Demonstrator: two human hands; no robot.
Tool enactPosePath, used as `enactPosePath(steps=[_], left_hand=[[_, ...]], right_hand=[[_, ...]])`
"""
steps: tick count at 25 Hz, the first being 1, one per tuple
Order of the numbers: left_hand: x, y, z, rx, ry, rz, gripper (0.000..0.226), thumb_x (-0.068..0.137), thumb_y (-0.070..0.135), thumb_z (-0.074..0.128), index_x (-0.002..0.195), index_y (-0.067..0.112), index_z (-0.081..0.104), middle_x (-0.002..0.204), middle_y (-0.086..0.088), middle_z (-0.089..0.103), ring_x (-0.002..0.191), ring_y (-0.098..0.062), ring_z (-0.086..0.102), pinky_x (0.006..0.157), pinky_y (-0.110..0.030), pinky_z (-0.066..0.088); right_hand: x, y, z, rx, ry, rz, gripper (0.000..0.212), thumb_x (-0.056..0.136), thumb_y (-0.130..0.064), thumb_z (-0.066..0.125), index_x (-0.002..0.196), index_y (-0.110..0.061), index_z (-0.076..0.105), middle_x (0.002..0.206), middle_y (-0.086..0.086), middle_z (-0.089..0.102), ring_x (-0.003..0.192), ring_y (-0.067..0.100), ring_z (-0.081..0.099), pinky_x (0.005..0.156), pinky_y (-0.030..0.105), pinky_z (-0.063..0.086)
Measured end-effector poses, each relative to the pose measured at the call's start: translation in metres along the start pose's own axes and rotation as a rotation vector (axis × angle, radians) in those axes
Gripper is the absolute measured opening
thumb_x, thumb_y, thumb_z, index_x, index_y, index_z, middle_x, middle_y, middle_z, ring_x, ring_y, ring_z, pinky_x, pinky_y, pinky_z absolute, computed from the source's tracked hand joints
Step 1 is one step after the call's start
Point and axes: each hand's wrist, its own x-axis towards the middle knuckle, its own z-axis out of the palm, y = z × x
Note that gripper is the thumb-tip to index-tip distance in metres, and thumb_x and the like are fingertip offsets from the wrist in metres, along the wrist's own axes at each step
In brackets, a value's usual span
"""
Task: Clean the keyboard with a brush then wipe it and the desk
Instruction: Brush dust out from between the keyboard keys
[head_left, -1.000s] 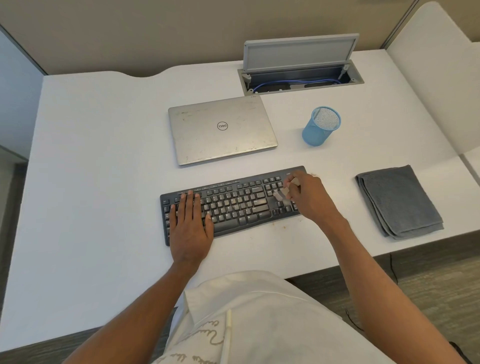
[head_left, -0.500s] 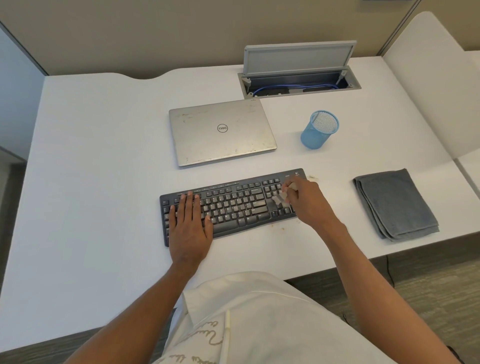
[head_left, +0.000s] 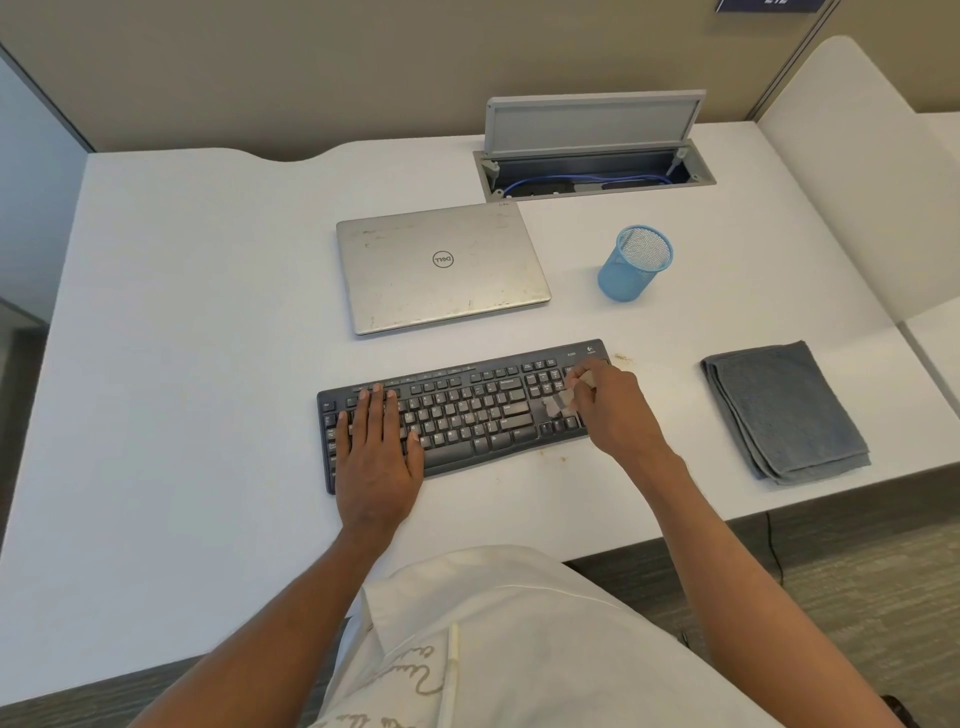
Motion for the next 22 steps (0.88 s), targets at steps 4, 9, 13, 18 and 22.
enactPosePath(steps=[4, 9, 13, 18, 22], left_hand=[[-0.0003, 0.0000, -0.0002, 0.002, -0.004, 0.001, 0.065, 0.109, 0.040, 0.027, 0.164, 0.007, 0.034, 0.172, -0.013, 0.032, 0.162, -0.028, 0.024, 0.133, -0.053, 0.014], [-0.0001, -0.0009, 0.0003, -0.010, 0.003, 0.012, 0.064, 0.109, 0.040, 0.028, 0.164, 0.006, 0.035, 0.171, -0.014, 0.033, 0.161, -0.029, 0.025, 0.133, -0.054, 0.014], [0.0003, -0.0013, 0.0009, -0.011, 0.007, 0.008, 0.063, 0.109, 0.039, 0.029, 0.163, 0.006, 0.036, 0.171, -0.014, 0.034, 0.161, -0.029, 0.026, 0.132, -0.054, 0.015], [0.0001, -0.0011, 0.0013, -0.007, 0.009, 0.005, 0.064, 0.109, 0.039, 0.030, 0.164, 0.007, 0.035, 0.171, -0.013, 0.033, 0.161, -0.028, 0.025, 0.133, -0.053, 0.014], [-0.0003, -0.0009, 0.0012, 0.001, 0.012, 0.008, 0.063, 0.109, 0.039, 0.031, 0.164, 0.007, 0.035, 0.171, -0.013, 0.033, 0.161, -0.029, 0.026, 0.132, -0.054, 0.015]], right_hand=[[-0.0026, -0.0027, -0.0063, 0.003, 0.099, 0.019, 0.020, 0.104, -0.009, 0.044, 0.102, -0.009, 0.064, 0.088, 0.002, 0.066, 0.078, 0.020, 0.063, 0.069, 0.032, 0.051], [-0.0013, -0.0053, -0.0014, 0.099, 0.044, -0.009, 0.021, 0.101, -0.009, 0.046, 0.098, -0.014, 0.065, 0.081, 0.002, 0.070, 0.065, 0.013, 0.058, 0.053, 0.028, 0.045], [0.0013, -0.0015, 0.0028, 0.066, 0.012, -0.007, 0.023, 0.101, -0.007, 0.043, 0.097, -0.011, 0.065, 0.084, 0.007, 0.070, 0.067, 0.018, 0.058, 0.054, 0.027, 0.042], [0.0034, 0.0046, -0.0036, -0.093, 0.127, 0.010, 0.020, 0.103, -0.009, 0.045, 0.103, -0.006, 0.064, 0.094, 0.009, 0.069, 0.083, 0.029, 0.064, 0.073, 0.041, 0.054], [0.0017, -0.0018, -0.0008, 0.092, 0.058, 0.001, 0.021, 0.101, -0.009, 0.046, 0.099, -0.013, 0.067, 0.085, 0.001, 0.071, 0.075, 0.010, 0.064, 0.058, 0.026, 0.049]])
